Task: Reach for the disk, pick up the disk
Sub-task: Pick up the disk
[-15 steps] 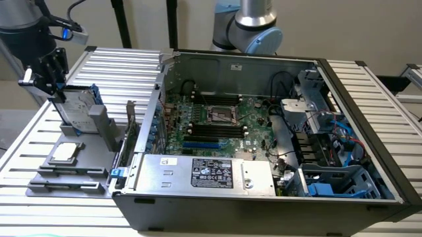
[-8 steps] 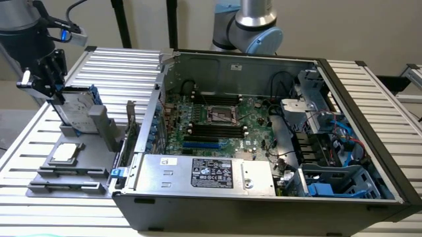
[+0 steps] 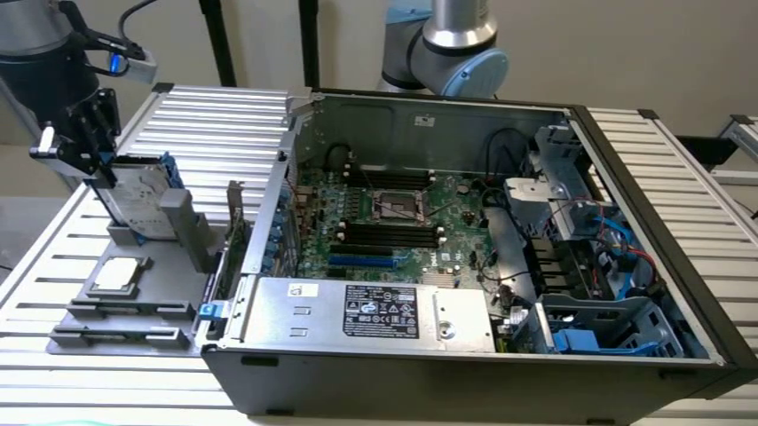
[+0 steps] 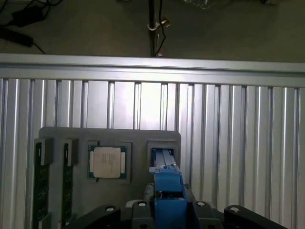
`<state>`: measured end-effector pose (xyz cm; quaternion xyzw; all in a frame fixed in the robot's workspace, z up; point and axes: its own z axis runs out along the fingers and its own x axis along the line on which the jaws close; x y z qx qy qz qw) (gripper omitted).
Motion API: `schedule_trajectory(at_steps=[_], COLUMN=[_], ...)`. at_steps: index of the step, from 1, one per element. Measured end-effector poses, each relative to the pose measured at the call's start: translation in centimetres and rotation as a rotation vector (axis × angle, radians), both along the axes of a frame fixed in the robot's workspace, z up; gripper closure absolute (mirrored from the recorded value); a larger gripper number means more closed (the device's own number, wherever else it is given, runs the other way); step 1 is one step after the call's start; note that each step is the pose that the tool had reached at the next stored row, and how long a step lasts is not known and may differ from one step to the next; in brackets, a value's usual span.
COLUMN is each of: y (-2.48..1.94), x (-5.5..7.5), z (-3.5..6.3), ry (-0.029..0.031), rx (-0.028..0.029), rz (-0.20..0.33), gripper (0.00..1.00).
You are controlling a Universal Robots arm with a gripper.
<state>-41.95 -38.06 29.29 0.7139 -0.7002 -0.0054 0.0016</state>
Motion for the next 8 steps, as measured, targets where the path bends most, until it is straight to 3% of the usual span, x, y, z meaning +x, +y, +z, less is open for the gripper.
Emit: schedule_trajectory(at_steps=[8], y=[0.00], x=[0.00], z=[0.14], ry=[0.0001], rx=[0.0000], rz=[0.000], gripper=[0.67])
